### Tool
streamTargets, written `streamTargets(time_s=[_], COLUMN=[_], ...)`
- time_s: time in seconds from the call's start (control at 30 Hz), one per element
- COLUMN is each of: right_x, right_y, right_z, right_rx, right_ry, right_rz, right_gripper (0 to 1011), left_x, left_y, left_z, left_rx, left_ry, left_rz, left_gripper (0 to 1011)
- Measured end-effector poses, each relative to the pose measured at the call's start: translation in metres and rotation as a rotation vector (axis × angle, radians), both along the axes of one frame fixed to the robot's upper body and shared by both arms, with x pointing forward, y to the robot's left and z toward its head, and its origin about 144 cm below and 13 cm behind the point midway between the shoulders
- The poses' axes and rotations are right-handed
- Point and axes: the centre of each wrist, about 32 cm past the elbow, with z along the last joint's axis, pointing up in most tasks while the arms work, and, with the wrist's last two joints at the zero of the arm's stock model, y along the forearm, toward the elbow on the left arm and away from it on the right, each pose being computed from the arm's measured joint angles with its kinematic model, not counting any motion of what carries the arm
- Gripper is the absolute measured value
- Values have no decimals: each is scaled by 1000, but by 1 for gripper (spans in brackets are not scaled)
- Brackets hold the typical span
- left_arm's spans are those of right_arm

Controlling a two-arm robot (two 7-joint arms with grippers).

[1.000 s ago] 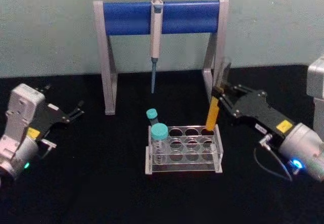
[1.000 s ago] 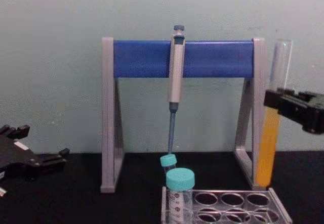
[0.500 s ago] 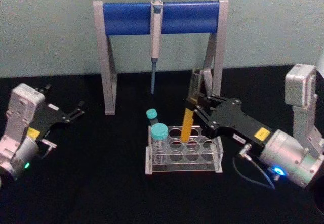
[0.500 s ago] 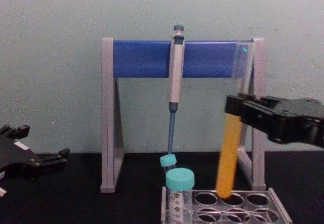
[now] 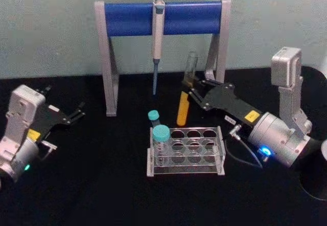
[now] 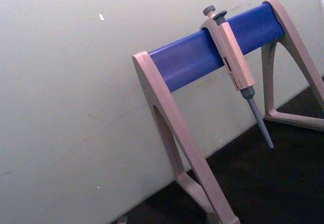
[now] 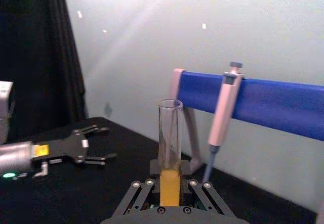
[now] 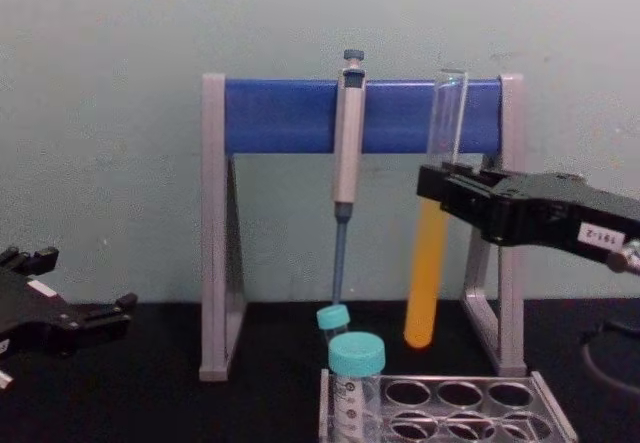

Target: Pick up the test tube from the test tube rack, shake it, then place it back into the test tube rack.

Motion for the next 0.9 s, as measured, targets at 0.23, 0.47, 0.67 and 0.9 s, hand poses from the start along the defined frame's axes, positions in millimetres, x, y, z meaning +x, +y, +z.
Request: streamTargets(time_s=[0.23, 0.47, 0.67, 0.9], right_x=[3, 0, -3, -10], right_y=[-9, -15, -17, -24], right_z=[0, 1, 2, 5], right_rx=[-4, -5, -9, -16], right_ry=[-3, -7, -14, -24], right_rz=[-52, -73, -85, -103], right_gripper=[228, 228, 228, 228], left_x=[0, 0, 0, 0], left_y=[0, 0, 0, 0], left_z=[0, 0, 0, 0], left_rx=[0, 0, 0, 0], left_ry=[0, 0, 0, 0], left_rz=[0, 0, 0, 0], left_gripper=[1001, 1002, 1001, 1001])
